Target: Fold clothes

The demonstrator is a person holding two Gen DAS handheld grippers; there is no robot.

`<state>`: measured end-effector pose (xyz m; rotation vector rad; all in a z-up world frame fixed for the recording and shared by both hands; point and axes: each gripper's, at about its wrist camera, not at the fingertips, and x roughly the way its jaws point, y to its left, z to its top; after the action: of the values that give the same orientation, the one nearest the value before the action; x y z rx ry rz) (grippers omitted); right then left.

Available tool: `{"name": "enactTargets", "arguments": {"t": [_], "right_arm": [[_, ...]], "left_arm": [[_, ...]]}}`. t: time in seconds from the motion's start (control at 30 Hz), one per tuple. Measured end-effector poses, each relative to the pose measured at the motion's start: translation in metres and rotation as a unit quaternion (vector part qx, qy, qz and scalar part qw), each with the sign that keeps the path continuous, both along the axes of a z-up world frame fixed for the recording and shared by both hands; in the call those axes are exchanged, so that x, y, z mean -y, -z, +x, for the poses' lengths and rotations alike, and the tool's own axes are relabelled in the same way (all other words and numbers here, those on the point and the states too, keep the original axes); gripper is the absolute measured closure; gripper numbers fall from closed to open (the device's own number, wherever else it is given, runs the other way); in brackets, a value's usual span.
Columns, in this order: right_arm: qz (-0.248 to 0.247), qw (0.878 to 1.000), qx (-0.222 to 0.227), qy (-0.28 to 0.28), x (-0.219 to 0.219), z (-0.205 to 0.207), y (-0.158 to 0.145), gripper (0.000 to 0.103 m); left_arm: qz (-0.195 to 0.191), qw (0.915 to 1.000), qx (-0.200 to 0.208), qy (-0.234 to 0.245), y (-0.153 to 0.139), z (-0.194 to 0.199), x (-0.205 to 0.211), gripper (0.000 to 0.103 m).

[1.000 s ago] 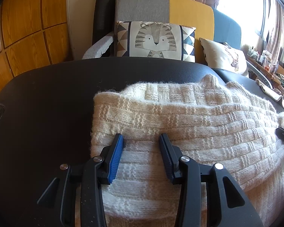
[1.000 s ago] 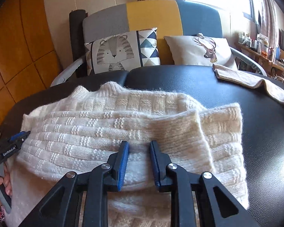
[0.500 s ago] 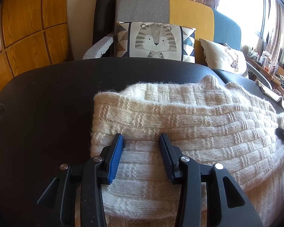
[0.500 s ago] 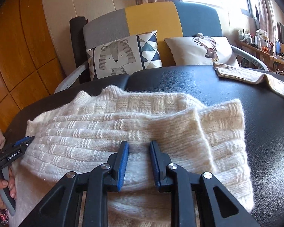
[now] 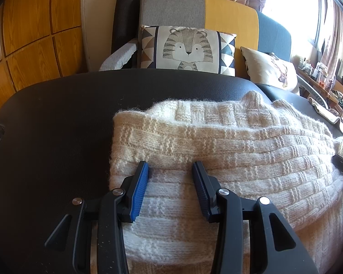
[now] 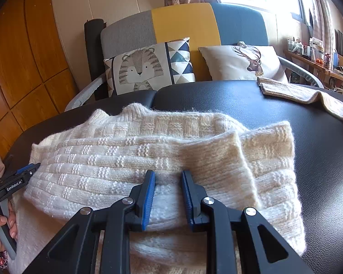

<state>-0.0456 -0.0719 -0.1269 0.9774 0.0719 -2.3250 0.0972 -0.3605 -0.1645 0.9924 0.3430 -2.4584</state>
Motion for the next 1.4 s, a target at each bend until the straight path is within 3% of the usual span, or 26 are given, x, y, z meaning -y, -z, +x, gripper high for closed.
{"name": "enactTargets", "arguments": {"t": [1.4], "right_arm": [[-0.021, 1.000, 0.013, -0.004, -0.0033, -0.0016, 0.0013, 0.080]], "left_arm": [[0.030, 0.9995, -0.011, 0.002, -0.0017, 0.0057, 0.0082, 0.059]]}}
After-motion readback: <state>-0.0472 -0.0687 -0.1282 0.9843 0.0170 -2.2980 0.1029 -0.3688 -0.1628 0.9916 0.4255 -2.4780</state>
